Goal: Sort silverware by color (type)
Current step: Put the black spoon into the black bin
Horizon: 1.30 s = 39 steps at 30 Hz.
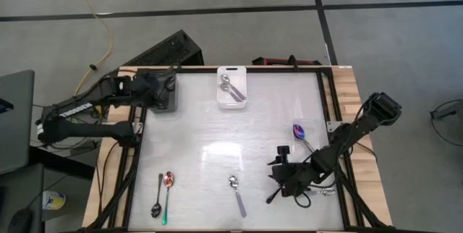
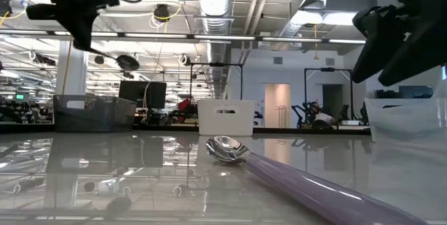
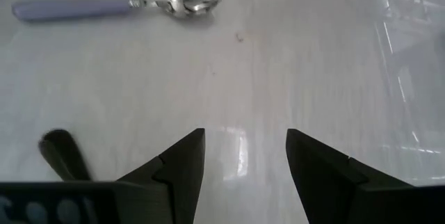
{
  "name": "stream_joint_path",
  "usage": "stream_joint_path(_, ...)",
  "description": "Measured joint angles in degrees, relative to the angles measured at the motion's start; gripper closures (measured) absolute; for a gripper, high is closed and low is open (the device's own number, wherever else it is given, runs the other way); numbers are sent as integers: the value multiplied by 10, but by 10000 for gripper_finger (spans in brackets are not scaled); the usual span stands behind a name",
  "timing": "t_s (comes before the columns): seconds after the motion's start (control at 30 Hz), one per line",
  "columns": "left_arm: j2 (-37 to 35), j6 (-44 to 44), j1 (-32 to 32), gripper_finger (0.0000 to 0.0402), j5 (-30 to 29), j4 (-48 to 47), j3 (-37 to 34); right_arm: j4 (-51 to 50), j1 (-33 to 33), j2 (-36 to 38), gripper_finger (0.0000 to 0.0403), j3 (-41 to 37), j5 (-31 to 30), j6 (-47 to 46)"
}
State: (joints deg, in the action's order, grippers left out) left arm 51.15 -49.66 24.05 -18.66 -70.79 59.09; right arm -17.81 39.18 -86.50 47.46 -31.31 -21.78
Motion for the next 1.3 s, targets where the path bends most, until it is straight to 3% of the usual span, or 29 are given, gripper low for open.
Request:
stream_joint_path(0.2,52,109,70,401,-13,-9,0,10,1,0,180,0,0,-2)
stream_joint_path(0.4,109,144,114,401,-58,-32,-4,13,6,0,180,0,6,-3)
stream_joint_path(0.67,142,202,153,401,-32,77,-94,12,5,0,180,0,14,-2)
stream_joint_path(0.93,143,290,159,401,-31,154,-125,6,5,0,180,0,15,-2)
stream_joint_path(1.13,146,285,160,397,-32,148,-125,7,-1,0,180,0,15,-2)
stream_joint_path(1.3,146,284,160,367,-48,138,-125,8,-8,0,180,0,15,-2)
